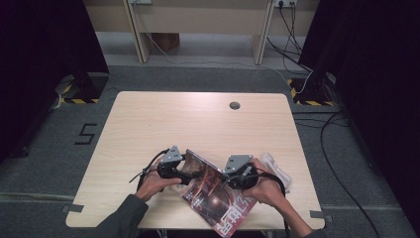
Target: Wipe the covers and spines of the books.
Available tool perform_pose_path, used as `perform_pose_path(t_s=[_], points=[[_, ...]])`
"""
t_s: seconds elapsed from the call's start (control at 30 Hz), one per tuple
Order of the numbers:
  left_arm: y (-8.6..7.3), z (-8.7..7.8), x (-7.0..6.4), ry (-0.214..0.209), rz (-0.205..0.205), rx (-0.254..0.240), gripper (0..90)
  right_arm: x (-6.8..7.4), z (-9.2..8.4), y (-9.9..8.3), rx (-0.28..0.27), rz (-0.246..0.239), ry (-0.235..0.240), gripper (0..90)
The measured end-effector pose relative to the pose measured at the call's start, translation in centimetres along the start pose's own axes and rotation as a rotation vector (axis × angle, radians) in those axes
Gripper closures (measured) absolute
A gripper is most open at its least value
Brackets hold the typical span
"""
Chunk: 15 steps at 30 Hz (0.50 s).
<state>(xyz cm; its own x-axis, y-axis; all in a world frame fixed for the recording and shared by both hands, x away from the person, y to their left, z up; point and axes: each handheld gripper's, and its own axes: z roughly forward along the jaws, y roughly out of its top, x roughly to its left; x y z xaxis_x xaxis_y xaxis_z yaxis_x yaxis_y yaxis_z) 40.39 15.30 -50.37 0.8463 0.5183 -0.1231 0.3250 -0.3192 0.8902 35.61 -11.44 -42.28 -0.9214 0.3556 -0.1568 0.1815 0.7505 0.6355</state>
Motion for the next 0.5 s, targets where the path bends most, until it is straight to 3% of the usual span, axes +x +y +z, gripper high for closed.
perform_pose_path(t_s=[0.27, 0.5], points=[[-0.6, -0.8, 0.7, 0.015, 0.072, 0.022, 49.4, -1.6, 0.9, -0.1, 0.046, 0.009, -0.019, 82.7], [-0.5, -2.3, 0.0, 0.040, 0.142, 0.030, 69.5, -2.7, 1.0, 0.0, 0.061, 0.026, -0.037, 79.8]])
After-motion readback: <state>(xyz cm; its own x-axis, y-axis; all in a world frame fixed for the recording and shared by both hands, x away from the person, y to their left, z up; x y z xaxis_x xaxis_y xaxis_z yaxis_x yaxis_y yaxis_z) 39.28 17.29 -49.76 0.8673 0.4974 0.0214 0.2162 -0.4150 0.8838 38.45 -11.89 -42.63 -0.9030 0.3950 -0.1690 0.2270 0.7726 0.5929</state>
